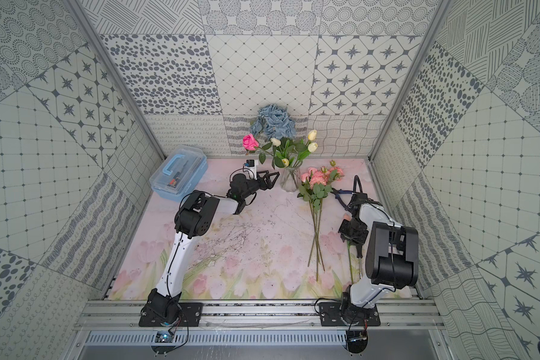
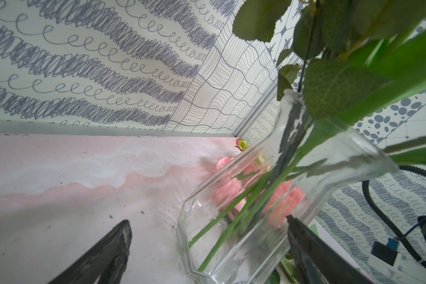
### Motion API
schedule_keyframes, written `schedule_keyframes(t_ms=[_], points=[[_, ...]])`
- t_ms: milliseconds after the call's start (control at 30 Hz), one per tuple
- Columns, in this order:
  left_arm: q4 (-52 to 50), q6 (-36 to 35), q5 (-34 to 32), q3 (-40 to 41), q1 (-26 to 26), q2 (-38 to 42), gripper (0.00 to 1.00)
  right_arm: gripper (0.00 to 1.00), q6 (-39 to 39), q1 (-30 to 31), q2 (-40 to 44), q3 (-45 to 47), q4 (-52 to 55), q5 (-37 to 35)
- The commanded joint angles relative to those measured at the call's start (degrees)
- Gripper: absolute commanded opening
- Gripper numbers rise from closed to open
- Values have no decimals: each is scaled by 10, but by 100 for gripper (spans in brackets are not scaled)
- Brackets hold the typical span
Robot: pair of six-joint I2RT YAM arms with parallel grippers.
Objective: Pick out pink flowers from the vase
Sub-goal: Adjust the flower at the center of the board, then pick up the flower at the center of the board.
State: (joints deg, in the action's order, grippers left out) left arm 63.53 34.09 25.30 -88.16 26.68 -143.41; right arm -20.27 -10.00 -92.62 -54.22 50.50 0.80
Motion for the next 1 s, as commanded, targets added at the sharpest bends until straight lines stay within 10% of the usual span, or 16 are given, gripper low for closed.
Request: schedule_keyframes(t_ms=[0, 567, 967], points=[[42, 8, 12, 7, -1, 17, 99, 36, 3, 7, 6, -11, -7, -13], [55, 25, 11, 25, 1, 30, 99, 52, 42, 8, 18, -50, -8, -35], [49, 36, -3, 29, 4, 32, 99, 29, 40, 17, 16, -45, -33, -1]])
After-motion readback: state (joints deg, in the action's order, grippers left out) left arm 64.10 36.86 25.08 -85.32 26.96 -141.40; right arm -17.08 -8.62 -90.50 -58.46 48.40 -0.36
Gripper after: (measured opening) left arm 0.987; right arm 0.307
